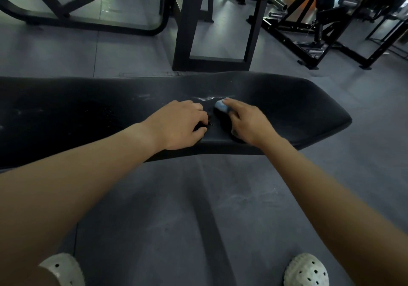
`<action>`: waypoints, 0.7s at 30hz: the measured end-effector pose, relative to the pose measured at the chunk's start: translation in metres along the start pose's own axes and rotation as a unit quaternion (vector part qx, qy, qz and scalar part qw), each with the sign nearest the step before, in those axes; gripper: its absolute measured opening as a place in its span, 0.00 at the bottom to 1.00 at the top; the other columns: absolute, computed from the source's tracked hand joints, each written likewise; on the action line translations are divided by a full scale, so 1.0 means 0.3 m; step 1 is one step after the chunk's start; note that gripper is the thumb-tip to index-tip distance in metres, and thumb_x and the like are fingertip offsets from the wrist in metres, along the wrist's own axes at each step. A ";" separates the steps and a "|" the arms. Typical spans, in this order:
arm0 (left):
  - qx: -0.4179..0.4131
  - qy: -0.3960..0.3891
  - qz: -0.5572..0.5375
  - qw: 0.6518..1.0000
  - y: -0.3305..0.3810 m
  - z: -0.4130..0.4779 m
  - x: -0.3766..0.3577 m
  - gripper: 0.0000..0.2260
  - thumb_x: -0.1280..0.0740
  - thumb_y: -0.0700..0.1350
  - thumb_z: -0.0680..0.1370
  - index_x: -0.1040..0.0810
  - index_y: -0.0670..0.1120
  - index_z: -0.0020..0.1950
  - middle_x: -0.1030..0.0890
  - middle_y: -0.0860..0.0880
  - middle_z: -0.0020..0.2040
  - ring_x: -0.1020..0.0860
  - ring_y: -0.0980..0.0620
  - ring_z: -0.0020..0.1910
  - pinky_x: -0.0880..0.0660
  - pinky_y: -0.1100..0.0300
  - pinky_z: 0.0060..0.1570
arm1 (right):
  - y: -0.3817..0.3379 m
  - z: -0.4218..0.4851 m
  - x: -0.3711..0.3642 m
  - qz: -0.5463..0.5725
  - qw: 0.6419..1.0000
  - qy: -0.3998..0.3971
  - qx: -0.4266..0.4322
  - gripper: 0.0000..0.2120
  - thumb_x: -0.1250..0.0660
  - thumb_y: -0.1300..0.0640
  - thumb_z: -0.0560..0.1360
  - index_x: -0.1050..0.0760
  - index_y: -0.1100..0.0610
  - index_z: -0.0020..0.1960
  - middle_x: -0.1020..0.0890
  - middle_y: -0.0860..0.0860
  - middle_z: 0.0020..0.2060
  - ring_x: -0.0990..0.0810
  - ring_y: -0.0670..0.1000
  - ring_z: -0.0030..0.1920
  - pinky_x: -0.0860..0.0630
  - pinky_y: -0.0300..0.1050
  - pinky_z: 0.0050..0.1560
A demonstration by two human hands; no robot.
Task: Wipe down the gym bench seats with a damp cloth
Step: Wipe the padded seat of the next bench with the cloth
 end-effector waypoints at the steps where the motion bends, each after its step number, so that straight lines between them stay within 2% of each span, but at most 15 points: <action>1: 0.002 -0.002 -0.004 1.000 -0.003 -0.003 0.000 0.16 0.39 0.55 0.83 0.20 0.53 0.66 0.20 0.55 0.59 0.23 0.54 0.58 0.25 0.49 0.59 | 0.027 0.012 0.016 -0.002 0.999 0.014 -0.036 0.21 0.44 0.56 0.84 0.30 0.49 0.75 0.24 0.50 0.71 0.22 0.55 0.65 0.25 0.54 0.67; 3: 0.004 -0.004 -0.011 1.000 -0.007 -0.011 -0.002 0.16 0.39 0.55 0.83 0.20 0.53 0.66 0.20 0.55 0.59 0.23 0.54 0.58 0.25 0.49 0.60 | 0.078 0.033 0.041 0.008 0.993 0.037 -0.111 0.20 0.43 0.57 0.83 0.29 0.50 0.74 0.19 0.55 0.61 0.19 0.57 0.53 0.21 0.59 0.56; 5: 0.005 -0.008 -0.016 1.000 -0.012 -0.019 -0.003 0.17 0.39 0.55 0.83 0.20 0.53 0.68 0.20 0.55 0.61 0.23 0.54 0.59 0.25 0.49 0.61 | 0.105 0.054 0.045 0.016 0.986 0.050 -0.158 0.19 0.44 0.59 0.82 0.28 0.52 0.72 0.19 0.56 0.57 0.19 0.58 0.50 0.20 0.59 0.54; 7: 0.004 -0.012 -0.020 1.000 -0.016 -0.024 -0.005 0.17 0.39 0.55 0.83 0.21 0.54 0.69 0.20 0.56 0.62 0.23 0.54 0.61 0.25 0.49 0.62 | 0.103 0.081 0.030 0.009 0.986 0.053 -0.158 0.18 0.46 0.58 0.84 0.28 0.55 0.71 0.22 0.58 0.65 0.21 0.61 0.61 0.24 0.57 0.61; 9: 0.004 -0.014 -0.025 1.000 -0.021 -0.027 -0.004 0.17 0.39 0.55 0.83 0.21 0.54 0.69 0.20 0.56 0.63 0.23 0.54 0.61 0.25 0.50 0.62 | 0.072 0.105 0.003 0.004 0.991 0.038 -0.129 0.19 0.48 0.57 0.86 0.31 0.56 0.74 0.30 0.56 0.76 0.32 0.61 0.75 0.32 0.56 0.73; 10: 0.003 -0.015 -0.028 0.999 -0.023 -0.028 -0.004 0.16 0.39 0.54 0.83 0.21 0.54 0.69 0.20 0.56 0.63 0.24 0.54 0.62 0.25 0.50 0.62 | 0.052 0.114 -0.010 0.006 0.993 0.026 -0.111 0.20 0.48 0.56 0.86 0.32 0.56 0.76 0.34 0.55 0.78 0.36 0.59 0.78 0.37 0.55 0.76; 12: 0.002 -0.019 -0.032 0.999 -0.026 -0.028 -0.002 0.16 0.39 0.54 0.83 0.22 0.54 0.69 0.21 0.56 0.64 0.24 0.54 0.62 0.26 0.50 0.63 | 0.003 0.123 -0.030 0.013 0.998 0.001 -0.062 0.21 0.47 0.55 0.86 0.34 0.54 0.78 0.37 0.52 0.80 0.41 0.56 0.80 0.42 0.52 0.78; 16: 0.002 -0.026 -0.035 0.999 -0.033 -0.024 -0.004 0.17 0.39 0.55 0.83 0.22 0.54 0.69 0.21 0.55 0.64 0.24 0.54 0.63 0.26 0.49 0.64 | -0.065 0.110 -0.055 0.034 0.998 -0.045 0.026 0.22 0.45 0.56 0.85 0.35 0.50 0.79 0.36 0.47 0.79 0.41 0.49 0.80 0.45 0.46 0.79; 19: 0.002 -0.031 -0.031 0.999 -0.036 -0.022 -0.004 0.17 0.39 0.56 0.83 0.22 0.55 0.70 0.21 0.56 0.65 0.25 0.55 0.63 0.27 0.49 0.65 | -0.041 0.100 -0.039 0.021 0.998 -0.047 0.047 0.22 0.44 0.56 0.85 0.34 0.48 0.79 0.34 0.44 0.78 0.38 0.47 0.78 0.42 0.47 0.79; 21: 0.001 -0.028 -0.032 0.999 -0.034 -0.023 -0.002 0.17 0.39 0.55 0.83 0.22 0.54 0.70 0.21 0.55 0.67 0.25 0.54 0.65 0.27 0.49 0.66 | 0.006 0.102 -0.010 -0.005 1.000 -0.020 0.008 0.22 0.43 0.56 0.84 0.33 0.49 0.78 0.31 0.46 0.77 0.34 0.51 0.76 0.36 0.51 0.77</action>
Point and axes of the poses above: each hand's wrist, its own z-axis towards the middle knuckle, its own x-axis out of the back of the hand, y = z × x, the point moved 3 cm from there along z, towards the middle knuckle
